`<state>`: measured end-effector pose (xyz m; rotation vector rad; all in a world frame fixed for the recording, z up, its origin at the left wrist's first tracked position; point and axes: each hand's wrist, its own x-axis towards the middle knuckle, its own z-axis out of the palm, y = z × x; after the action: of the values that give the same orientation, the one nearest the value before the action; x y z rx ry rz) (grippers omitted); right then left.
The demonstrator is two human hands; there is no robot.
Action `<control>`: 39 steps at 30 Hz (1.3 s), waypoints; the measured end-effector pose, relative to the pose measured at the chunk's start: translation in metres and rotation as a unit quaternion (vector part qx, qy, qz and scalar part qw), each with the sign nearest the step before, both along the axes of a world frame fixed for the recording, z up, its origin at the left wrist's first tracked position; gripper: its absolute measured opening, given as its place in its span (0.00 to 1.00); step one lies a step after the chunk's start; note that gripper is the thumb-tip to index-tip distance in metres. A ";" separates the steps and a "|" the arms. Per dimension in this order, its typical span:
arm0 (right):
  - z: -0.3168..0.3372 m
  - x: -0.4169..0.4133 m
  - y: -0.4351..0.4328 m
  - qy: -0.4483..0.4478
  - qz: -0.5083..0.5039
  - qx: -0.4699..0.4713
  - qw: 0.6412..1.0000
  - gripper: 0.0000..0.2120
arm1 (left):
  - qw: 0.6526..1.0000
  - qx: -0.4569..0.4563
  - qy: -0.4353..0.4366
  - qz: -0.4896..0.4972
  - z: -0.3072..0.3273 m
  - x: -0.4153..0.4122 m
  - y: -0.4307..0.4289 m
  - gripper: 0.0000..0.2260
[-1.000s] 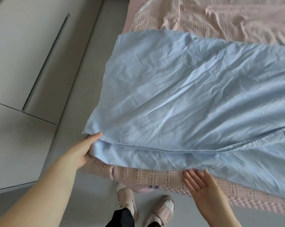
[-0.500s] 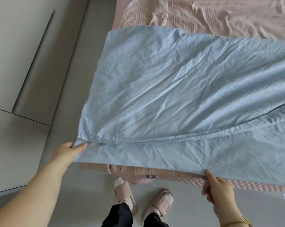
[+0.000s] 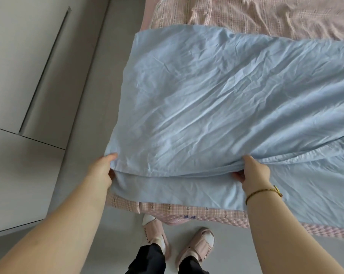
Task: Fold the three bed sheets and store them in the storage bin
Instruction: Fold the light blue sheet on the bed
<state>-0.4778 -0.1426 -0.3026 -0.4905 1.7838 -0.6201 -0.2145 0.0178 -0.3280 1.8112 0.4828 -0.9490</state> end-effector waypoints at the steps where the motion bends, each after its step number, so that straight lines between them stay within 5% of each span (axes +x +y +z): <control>1: 0.001 0.001 0.001 -0.011 -0.014 -0.001 1.000 0.06 | 1.000 -0.009 -0.015 0.002 0.002 0.003 0.001 0.16; 9: 0.015 -0.035 0.058 -0.016 -0.053 -0.110 0.992 0.07 | 0.978 0.053 -0.196 -0.051 0.016 -0.004 0.034 0.11; 13: 0.001 -0.038 0.058 -0.045 -0.073 -0.024 0.996 0.10 | 0.999 0.026 -0.030 0.002 0.030 -0.043 0.038 0.15; 17: 0.003 -0.033 0.054 -0.086 -0.083 -0.018 0.993 0.04 | 0.976 -0.033 0.195 -0.095 0.033 -0.100 0.020 0.19; 28: 0.019 -0.041 0.062 -0.139 -0.096 -0.062 0.984 0.10 | 0.949 -0.187 0.224 0.123 0.033 -0.112 -0.010 0.10; 39: 0.010 -0.037 0.079 -0.063 -0.037 -0.109 0.991 0.07 | 0.972 -0.189 -0.004 0.143 0.030 -0.074 0.024 0.05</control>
<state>-0.5147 -0.0633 -0.2925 -0.5239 1.6291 -0.8844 -0.2888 0.0413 -0.2978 1.3591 0.5045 -0.7737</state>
